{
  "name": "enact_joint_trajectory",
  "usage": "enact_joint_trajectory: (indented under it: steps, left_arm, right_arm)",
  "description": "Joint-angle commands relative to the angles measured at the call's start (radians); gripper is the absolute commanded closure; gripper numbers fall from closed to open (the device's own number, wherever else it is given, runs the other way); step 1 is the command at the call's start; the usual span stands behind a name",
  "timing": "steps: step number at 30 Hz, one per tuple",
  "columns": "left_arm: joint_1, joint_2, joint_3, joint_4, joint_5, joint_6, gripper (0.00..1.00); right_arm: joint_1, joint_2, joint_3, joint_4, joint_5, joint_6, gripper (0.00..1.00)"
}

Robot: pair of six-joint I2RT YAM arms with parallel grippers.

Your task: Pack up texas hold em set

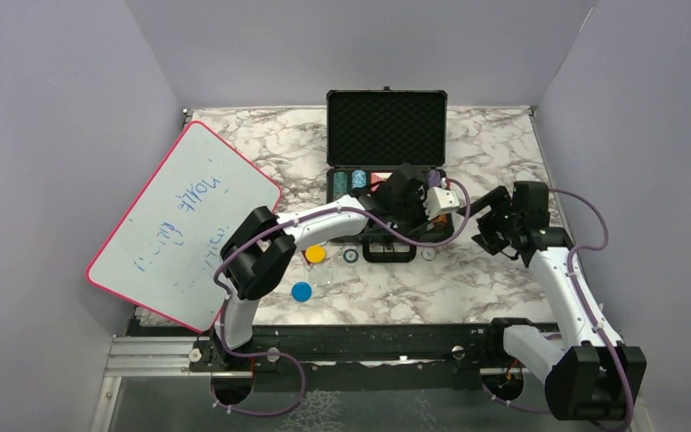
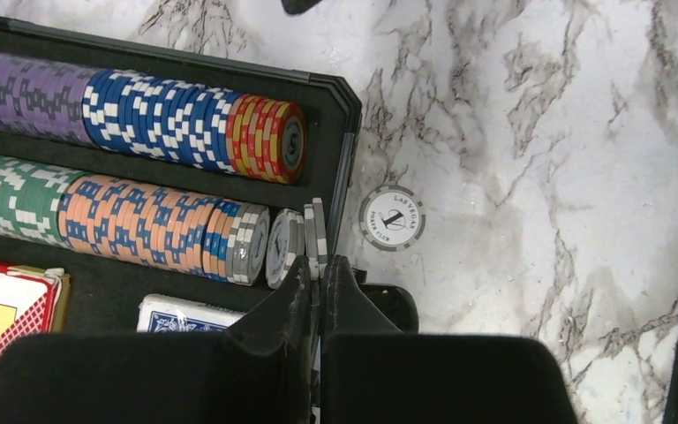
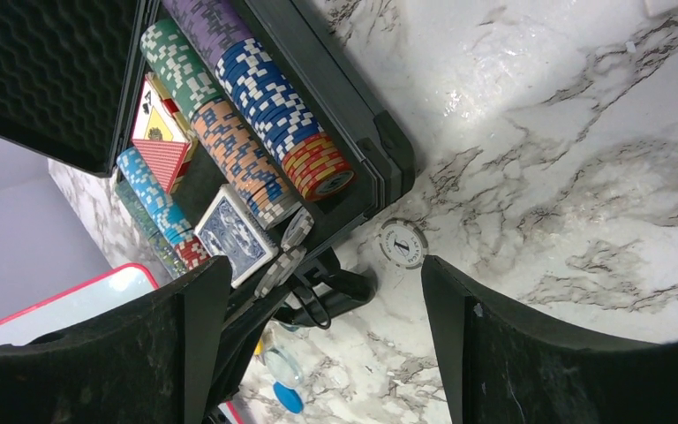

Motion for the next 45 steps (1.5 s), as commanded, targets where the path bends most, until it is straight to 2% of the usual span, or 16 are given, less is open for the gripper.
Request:
enact_joint_trajectory:
  steps: [1,10,15,18,20,22,30,34,37,39,42,43,45]
  left_arm:
    - [0.0,0.037,0.031,0.002,-0.052,0.025,1.0]
    - [0.0,0.039,0.029,0.047,-0.201,0.033,1.0]
    - [0.0,0.043,0.035,0.053,-0.22,0.04,0.99]
    - [0.0,0.051,0.047,0.04,-0.22,0.037,0.73]
    - [0.0,0.048,0.049,0.034,-0.219,0.037,0.65]
    - [0.004,0.037,0.049,0.028,-0.198,0.035,0.62]
    - [0.045,-0.071,0.03,0.037,-0.061,-0.046,0.61]
    - [0.081,-0.196,-0.072,0.132,-0.052,-0.165,0.58]
    - [0.115,-0.329,-0.217,0.247,-0.045,-0.29,0.5]
    - [0.127,-0.409,-0.312,0.312,-0.033,-0.349,0.45]
    - [0.129,-0.52,-0.437,0.373,-0.086,-0.428,0.38]
    - [0.13,-0.55,-0.472,0.382,-0.111,-0.451,0.35]
    - [0.133,-0.613,-0.54,0.394,-0.163,-0.498,0.2]
  right_arm:
    - [-0.01,-0.014,-0.002,-0.019,-0.003,-0.019,0.18]
    - [-0.014,-0.021,-0.01,-0.023,-0.012,-0.021,0.18]
    - [-0.014,-0.027,-0.017,-0.024,-0.016,-0.023,0.18]
    - [-0.015,-0.028,-0.018,-0.026,-0.017,-0.03,0.18]
    - [-0.015,-0.03,-0.018,-0.027,-0.017,-0.043,0.18]
    - [-0.015,-0.028,-0.014,-0.02,-0.026,-0.082,0.18]
    - [-0.015,0.021,0.027,-0.063,-0.034,-0.293,0.19]
    - [-0.012,0.045,0.044,-0.073,-0.074,-0.368,0.26]
    - [0.017,0.063,0.056,-0.097,-0.051,-0.391,0.29]
    - [0.066,0.073,0.063,-0.107,-0.001,-0.388,0.29]
    - [0.208,0.102,0.07,-0.122,0.112,-0.348,0.29]
    - [0.25,0.117,0.071,-0.122,0.14,-0.325,0.29]
    - [0.316,0.149,0.068,-0.111,0.186,-0.3,0.29]
